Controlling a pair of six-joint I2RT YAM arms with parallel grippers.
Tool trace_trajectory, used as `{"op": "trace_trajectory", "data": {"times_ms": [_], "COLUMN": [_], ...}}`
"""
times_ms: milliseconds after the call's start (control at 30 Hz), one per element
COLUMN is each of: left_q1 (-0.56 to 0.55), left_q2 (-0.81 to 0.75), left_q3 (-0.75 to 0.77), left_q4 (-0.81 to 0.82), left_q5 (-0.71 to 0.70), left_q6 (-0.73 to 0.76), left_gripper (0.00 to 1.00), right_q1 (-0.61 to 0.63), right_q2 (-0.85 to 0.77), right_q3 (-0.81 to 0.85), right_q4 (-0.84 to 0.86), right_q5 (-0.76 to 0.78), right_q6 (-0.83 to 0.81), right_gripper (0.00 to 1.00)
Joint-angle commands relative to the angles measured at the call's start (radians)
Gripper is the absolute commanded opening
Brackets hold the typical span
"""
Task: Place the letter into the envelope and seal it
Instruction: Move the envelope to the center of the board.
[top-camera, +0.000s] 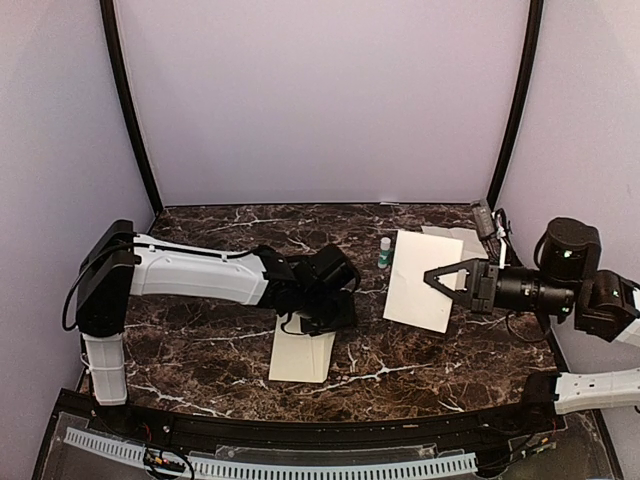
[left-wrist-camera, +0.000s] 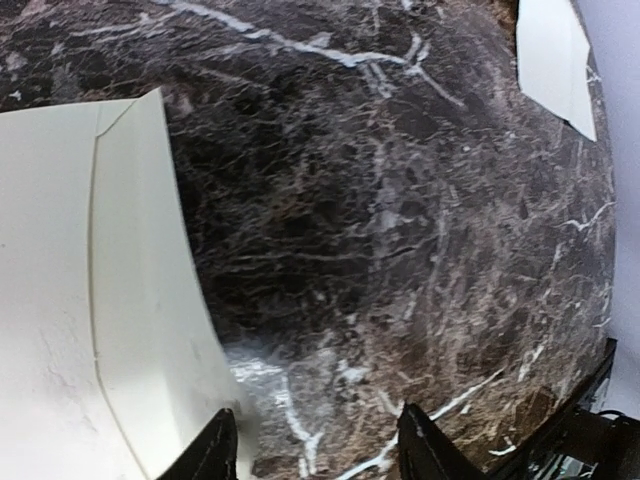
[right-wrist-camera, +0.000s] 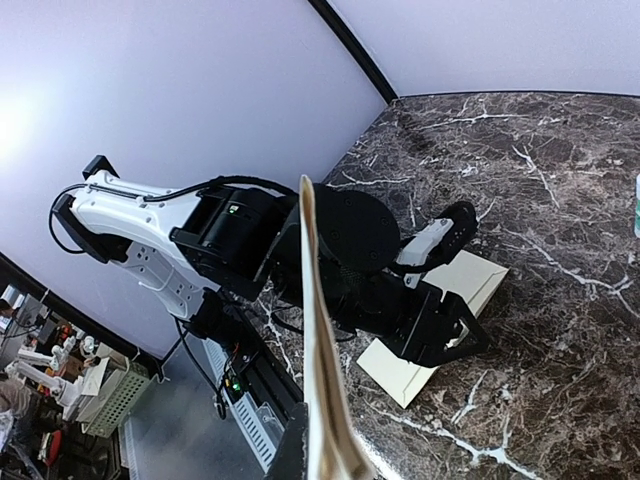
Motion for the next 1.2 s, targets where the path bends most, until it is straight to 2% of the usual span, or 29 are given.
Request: {"op": "trace_trajectory", "data": {"times_ms": [0,100,233,433,500,633,800,1000,1167], "left_q1": [-0.008,-0.009,0.015,0.13,0.172,0.254,0.325,0.328,0.328], "left_q2": [-0.039,-0.096,-0.214,-0.442,-0.48,-0.511,-0.514,-0.526,-0.545], "left_q3": [0.06,0.051,-0.04,-0.327,-0.379,-0.453,-0.526,-0.568,-0.63], "left_q4": [0.023,-0.02,-0.054,0.097,0.076,0.044,0.143,0.177,0.204], "left_q5": [0.001,-0.033,-0.085,0.044,0.073,0.147,0.222,0.198,0.201], "left_q6": [0.041,0.064,0.086,0.118,0.157,0.256,0.317,0.363,0.392], "left_gripper": [0.55,0.55,0.59,0.6,0.61,0.63,0.63,0.63,0.64], "right_q1": [-0.007,-0.006,-0.006,-0.006,-0.005,-0.003,0.004,0.029,0.061], "right_q2": [-0.032,-0.025,-0.009,0.099,0.135,0.159,0.224,0.358,0.53], "right_q3": [-0.018,-0.019,-0.049,-0.048,-0.042,-0.064,-0.067,-0.021,0.046], "right_q4": [-0.031,-0.042,-0.019,-0.025,-0.032,0.01,0.078,0.074,0.143], "right_q5": [0.04,0.052,0.064,0.11,0.106,0.101,0.101,0.137,0.107], "right_q6": [0.012,0.03,0.058,0.103,0.124,0.191,0.261,0.311,0.321], "right_gripper": [0.0,0.0,0.0,0.0,0.0,0.0,0.0,0.0,0.0]}}
